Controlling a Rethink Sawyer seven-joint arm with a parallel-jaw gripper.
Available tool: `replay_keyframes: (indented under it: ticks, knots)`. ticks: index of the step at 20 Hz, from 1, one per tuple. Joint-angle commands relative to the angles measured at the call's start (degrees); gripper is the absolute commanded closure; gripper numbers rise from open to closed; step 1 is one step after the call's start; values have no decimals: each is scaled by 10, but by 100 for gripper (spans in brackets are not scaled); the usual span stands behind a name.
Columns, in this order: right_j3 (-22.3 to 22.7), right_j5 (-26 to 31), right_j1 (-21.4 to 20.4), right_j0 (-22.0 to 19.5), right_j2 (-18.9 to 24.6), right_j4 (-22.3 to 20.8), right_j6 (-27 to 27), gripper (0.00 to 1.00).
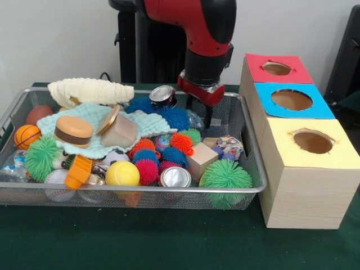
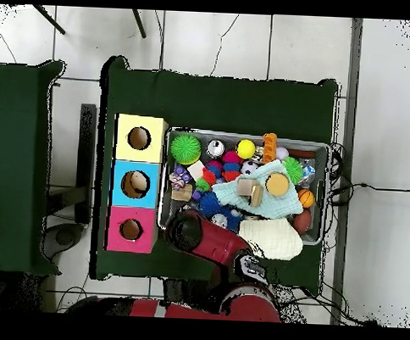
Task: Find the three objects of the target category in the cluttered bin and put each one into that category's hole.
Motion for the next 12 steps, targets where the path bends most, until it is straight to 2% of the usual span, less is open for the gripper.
replay_keyframes:
  ticks: [1,12]
  knots:
    - [-94,54,32,-29,42,-2,21,0]
    - [-58,14,18,-7,42,6,65,0]
